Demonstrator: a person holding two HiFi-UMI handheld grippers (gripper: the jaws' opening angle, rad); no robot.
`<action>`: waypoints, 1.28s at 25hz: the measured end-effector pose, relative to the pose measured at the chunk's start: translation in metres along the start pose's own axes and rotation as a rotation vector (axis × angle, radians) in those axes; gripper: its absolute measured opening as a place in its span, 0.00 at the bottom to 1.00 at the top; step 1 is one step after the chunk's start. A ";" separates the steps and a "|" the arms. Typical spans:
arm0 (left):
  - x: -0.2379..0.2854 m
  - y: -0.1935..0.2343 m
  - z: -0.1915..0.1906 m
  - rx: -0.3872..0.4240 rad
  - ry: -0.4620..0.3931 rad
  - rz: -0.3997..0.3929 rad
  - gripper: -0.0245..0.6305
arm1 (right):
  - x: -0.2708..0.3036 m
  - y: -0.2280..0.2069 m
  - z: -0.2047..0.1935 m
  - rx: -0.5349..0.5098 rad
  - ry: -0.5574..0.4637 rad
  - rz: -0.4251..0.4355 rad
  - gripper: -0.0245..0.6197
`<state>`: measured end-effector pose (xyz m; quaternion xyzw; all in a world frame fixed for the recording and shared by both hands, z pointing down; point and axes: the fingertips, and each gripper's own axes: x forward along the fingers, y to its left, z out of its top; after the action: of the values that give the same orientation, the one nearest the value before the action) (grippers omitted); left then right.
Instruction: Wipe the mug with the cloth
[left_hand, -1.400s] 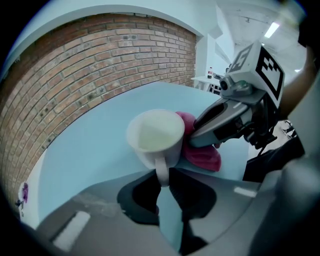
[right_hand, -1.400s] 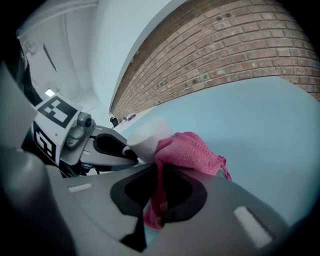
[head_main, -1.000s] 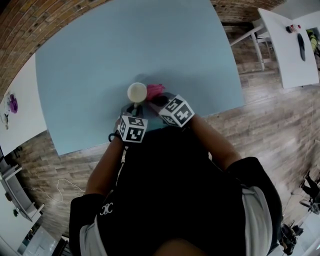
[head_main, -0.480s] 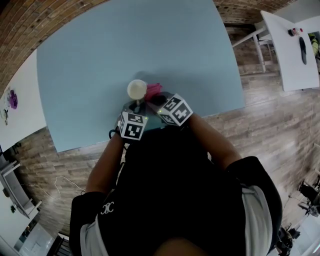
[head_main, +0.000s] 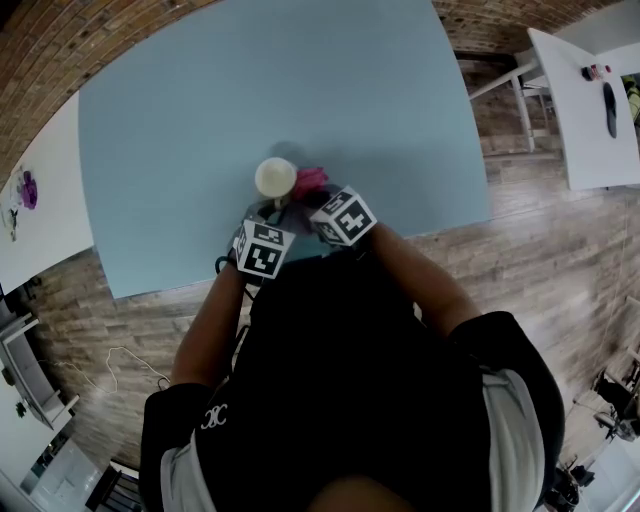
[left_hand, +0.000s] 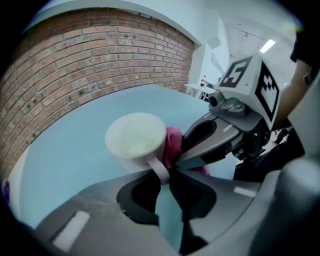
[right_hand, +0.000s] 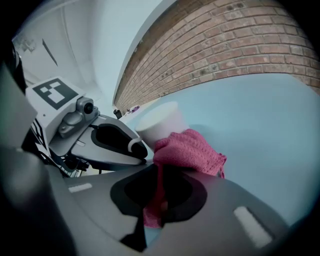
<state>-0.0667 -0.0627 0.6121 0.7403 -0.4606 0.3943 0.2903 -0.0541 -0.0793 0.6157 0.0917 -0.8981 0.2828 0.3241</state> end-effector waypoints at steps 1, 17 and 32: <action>-0.001 -0.001 -0.001 0.008 -0.006 -0.010 0.14 | 0.000 -0.002 -0.001 0.002 0.003 -0.002 0.10; -0.034 0.070 -0.017 0.214 -0.069 -0.019 0.41 | 0.009 -0.003 -0.004 -0.037 0.009 -0.038 0.10; 0.003 0.086 0.022 0.650 -0.038 -0.262 0.55 | 0.009 -0.007 -0.006 0.122 -0.033 -0.170 0.10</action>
<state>-0.1376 -0.1167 0.6085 0.8540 -0.2175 0.4661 0.0787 -0.0552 -0.0816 0.6287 0.1917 -0.8735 0.3068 0.3257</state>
